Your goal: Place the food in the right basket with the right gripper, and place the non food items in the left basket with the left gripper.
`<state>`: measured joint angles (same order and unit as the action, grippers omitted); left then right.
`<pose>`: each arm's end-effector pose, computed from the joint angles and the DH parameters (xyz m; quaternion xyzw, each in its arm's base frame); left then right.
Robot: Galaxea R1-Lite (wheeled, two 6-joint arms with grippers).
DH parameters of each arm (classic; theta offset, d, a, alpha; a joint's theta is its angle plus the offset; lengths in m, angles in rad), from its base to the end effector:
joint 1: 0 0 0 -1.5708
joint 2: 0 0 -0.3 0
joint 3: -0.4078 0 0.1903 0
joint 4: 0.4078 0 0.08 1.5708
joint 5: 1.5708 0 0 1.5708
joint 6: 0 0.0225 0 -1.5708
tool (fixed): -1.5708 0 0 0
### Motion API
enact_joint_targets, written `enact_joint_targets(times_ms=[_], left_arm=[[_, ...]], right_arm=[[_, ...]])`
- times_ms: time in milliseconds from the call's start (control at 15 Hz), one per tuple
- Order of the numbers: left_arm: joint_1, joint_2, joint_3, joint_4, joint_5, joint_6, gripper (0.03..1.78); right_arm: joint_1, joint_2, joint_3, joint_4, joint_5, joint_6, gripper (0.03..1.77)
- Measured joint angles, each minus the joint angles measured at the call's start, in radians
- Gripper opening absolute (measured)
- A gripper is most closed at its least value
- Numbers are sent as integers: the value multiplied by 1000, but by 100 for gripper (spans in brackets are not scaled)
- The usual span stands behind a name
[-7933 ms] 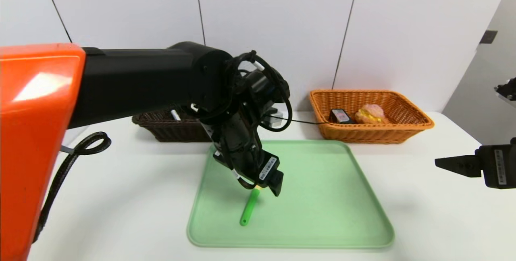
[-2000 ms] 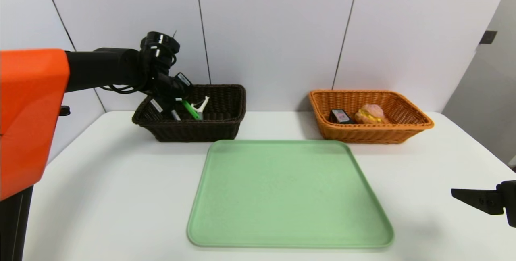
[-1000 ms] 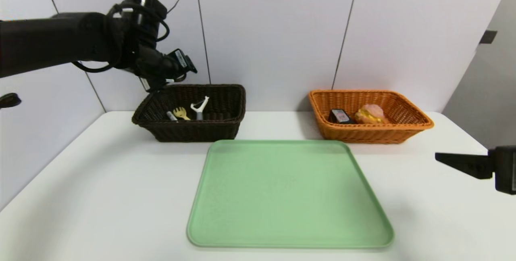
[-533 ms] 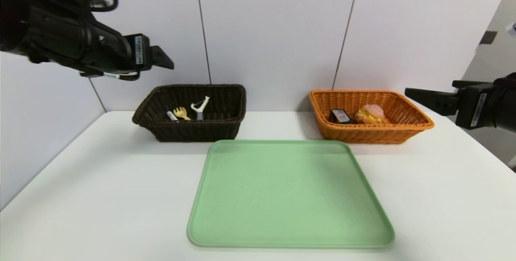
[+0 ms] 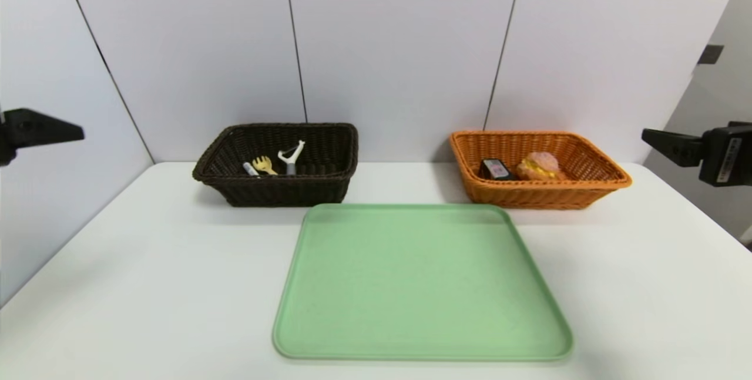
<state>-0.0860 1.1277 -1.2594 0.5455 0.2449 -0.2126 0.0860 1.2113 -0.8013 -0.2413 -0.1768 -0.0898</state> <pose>0.1279 -0.0055 0.3278 -0.0699 0.1932 0.0987 0.9737 0.1851 0.0120 0.2633 -0.0557 0.0855 -0.0414 0.9939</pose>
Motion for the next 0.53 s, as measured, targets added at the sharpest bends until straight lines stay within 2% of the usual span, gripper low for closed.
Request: enact_joint_targets(times_ms=[267, 533], left_arm=[[48, -281, 267, 0, 7, 1, 167], [59, -539, 470, 5, 7, 3, 169]], right_arm=[[-57, -116, 116, -54, -28, 3, 171], [-68, -359, 316, -59, -32, 5, 171]])
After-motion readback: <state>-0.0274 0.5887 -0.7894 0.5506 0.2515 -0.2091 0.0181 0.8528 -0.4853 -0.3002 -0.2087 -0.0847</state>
